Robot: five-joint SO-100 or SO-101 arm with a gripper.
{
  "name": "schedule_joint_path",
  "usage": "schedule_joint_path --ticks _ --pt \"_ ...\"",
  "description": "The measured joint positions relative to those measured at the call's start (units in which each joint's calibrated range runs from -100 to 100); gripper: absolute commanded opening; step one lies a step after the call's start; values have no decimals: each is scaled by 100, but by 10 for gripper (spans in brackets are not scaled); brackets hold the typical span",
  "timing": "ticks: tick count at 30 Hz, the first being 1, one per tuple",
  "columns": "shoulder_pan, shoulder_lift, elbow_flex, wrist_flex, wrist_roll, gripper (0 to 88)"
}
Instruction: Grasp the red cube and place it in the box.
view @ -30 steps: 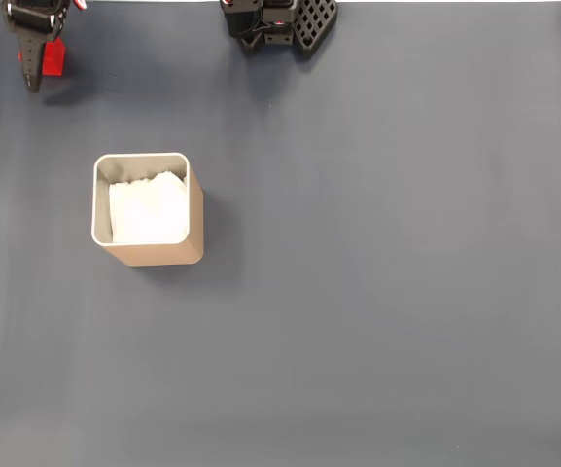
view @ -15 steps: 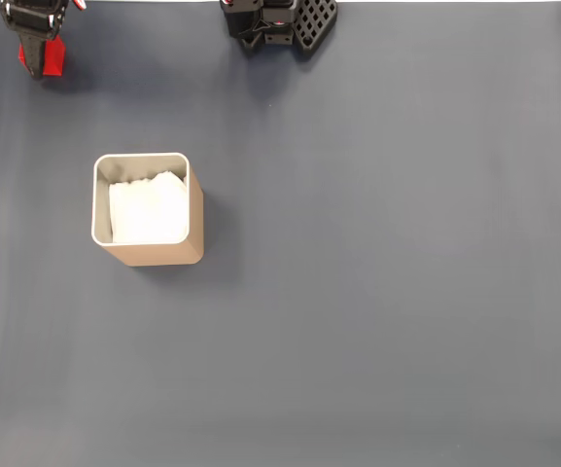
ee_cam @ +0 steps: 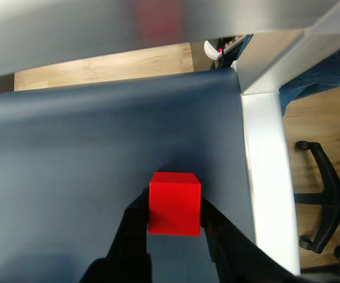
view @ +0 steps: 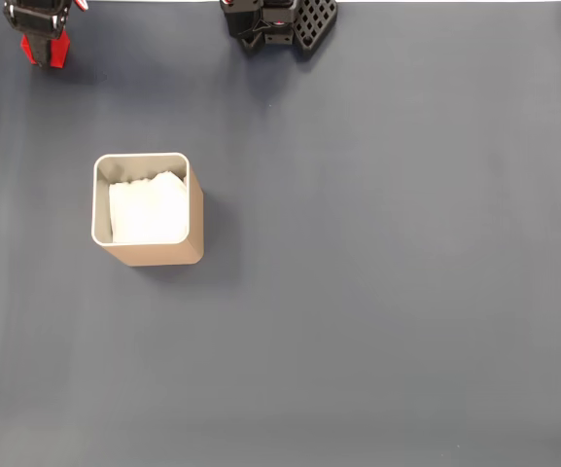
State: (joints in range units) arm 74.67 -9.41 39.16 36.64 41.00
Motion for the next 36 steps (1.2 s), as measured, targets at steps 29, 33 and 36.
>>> schedule_joint_path --ticks 29,33,36 --pt "-631 -695 -328 1056 181 3" --pt "-669 -785 -647 1438 186 3" --pt "-691 -794 -929 1747 186 3"
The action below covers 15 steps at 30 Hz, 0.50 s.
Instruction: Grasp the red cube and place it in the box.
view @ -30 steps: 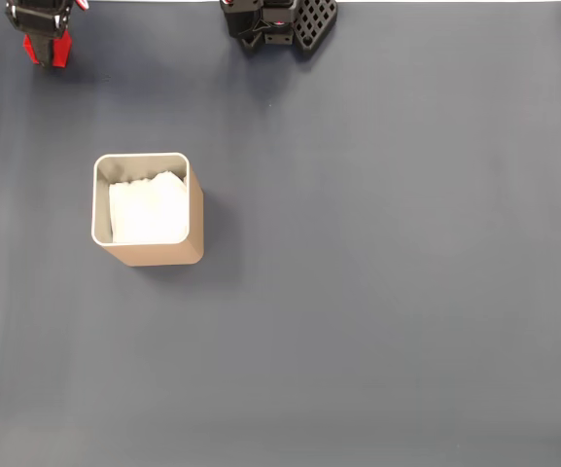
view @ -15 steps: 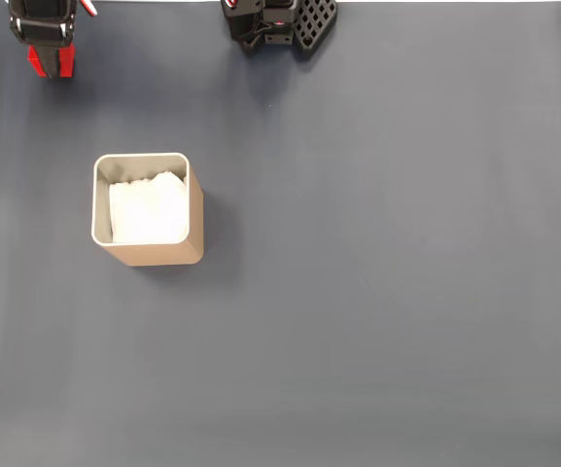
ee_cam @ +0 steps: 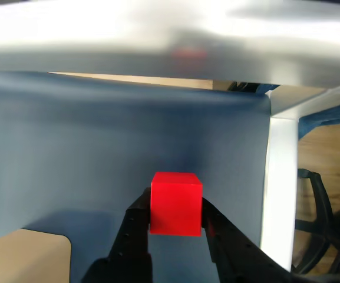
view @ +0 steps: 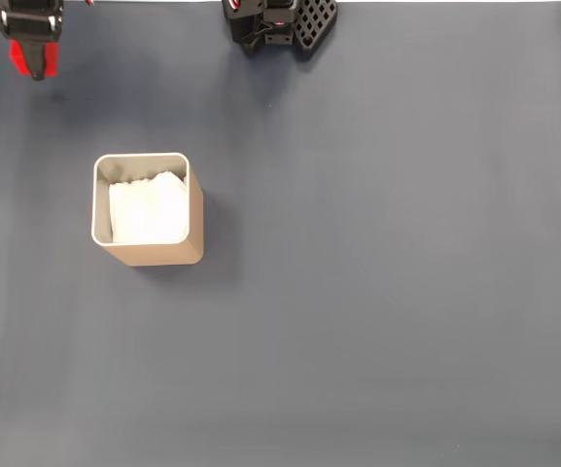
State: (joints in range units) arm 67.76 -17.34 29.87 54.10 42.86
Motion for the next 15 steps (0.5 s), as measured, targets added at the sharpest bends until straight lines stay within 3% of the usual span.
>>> schedule_joint_path --ticks 15 --pt "-541 -160 -1475 1470 10 3"
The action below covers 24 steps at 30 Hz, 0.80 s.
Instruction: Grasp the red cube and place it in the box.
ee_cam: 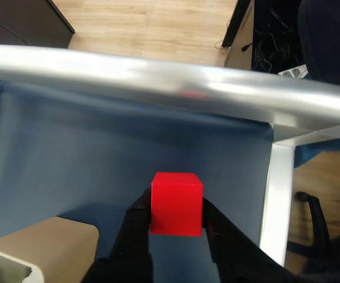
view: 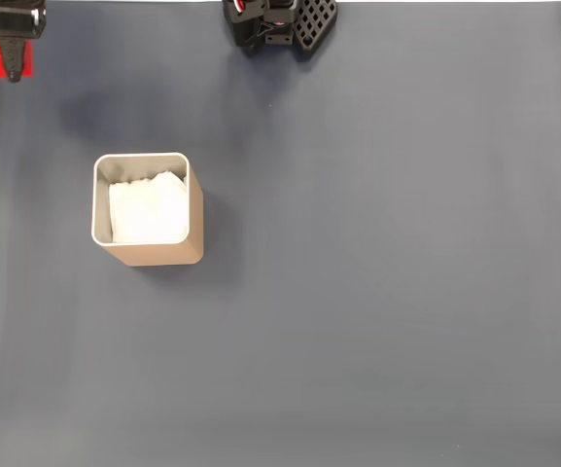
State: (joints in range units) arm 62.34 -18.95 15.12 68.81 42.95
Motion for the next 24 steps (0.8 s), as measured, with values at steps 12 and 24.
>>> schedule_joint_path --ticks 12,24 --pt "-729 -651 -355 845 147 3" --pt "-1796 -1400 -355 1121 293 2"
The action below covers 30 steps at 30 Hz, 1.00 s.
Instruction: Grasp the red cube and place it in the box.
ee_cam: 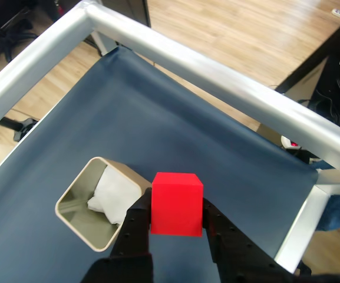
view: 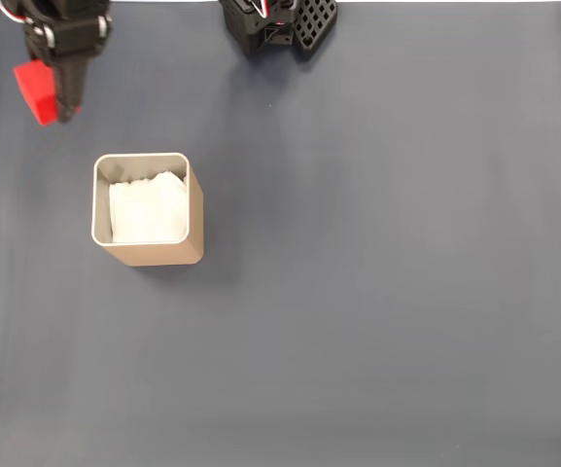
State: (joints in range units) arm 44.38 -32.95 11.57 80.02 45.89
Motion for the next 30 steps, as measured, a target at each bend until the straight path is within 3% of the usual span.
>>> schedule_joint_path --ticks 18,30 --pt "-1451 -544 328 179 200 2" --pt "-1939 -357 528 -333 361 2"
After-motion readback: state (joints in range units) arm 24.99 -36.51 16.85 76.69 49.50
